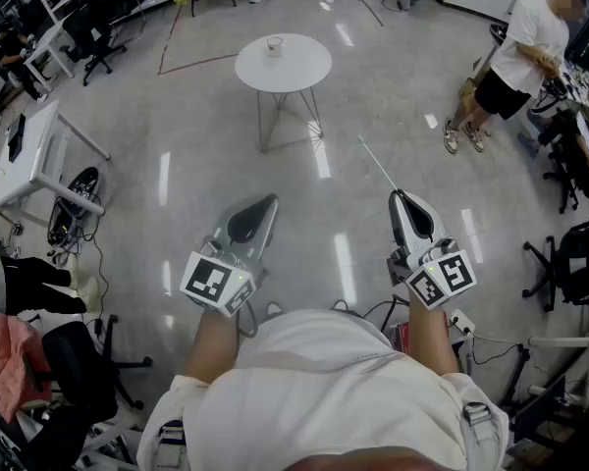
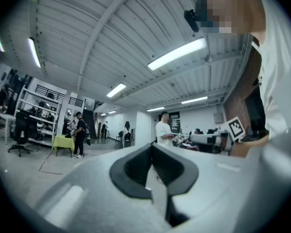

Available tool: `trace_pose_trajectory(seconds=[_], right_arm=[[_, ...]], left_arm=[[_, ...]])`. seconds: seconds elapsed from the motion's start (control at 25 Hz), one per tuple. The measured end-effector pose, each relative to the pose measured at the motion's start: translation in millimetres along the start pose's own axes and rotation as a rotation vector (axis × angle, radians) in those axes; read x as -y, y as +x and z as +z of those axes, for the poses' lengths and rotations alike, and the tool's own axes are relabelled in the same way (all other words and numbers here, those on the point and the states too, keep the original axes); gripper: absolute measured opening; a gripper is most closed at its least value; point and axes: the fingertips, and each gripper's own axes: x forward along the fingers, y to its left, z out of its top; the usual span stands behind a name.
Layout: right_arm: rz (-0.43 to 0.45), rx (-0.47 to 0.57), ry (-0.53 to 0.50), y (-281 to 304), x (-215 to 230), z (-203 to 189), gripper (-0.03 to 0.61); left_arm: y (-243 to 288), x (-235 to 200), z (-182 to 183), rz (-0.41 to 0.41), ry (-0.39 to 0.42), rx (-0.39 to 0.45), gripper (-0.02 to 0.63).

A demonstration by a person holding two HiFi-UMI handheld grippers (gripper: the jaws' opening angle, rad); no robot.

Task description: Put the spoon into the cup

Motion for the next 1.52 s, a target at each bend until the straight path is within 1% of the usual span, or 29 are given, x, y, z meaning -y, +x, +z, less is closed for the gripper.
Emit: trace_pose_trajectory(seconds=[0.24,0.52,0.76,0.96,1.12,1.4,1.52], right_arm=[[-0.005,0.014,0.018,-6.3,3.4,-2.1,0.011],[-0.003,0.009,0.012,-0.5,3.8,-2.8,0.011],[0.004,0.030,0.013,5.4,-1.1,-0.9,0.009],[-0.002,0.007,0.030,13.1,-9.1,-6.8,0.009],[-0.007,0.001,0.031,31.3,-29.9,-13.8,0.009],[-0.021,-0.006,0.011,78.3,-79.2,-38.3,0.009],[-0.014,-0.024,-0.007,100.5,-93.5,-44.2,0.009]], left_arm=[[5.7,3.4,-3.6,-0.011,0.014,-0.002,0.003],[4.3,-1.4,-6.0,-0.002,0.005,-0.006,0.003],[-1.2,-9.8,-8.1,0.004,-0.010,-0.009,0.003],[-13.1,-20.1,-11.1,0.008,-0.025,-0.010,0.003],[-32.5,-42.3,-13.2,0.009,-0.032,-0.006,0.003],[-82.2,-103.8,-25.0,0.024,-0.039,-0.002,0.003],[-91.9,-125.9,-30.9,0.028,-0.043,-0.011,0.003]])
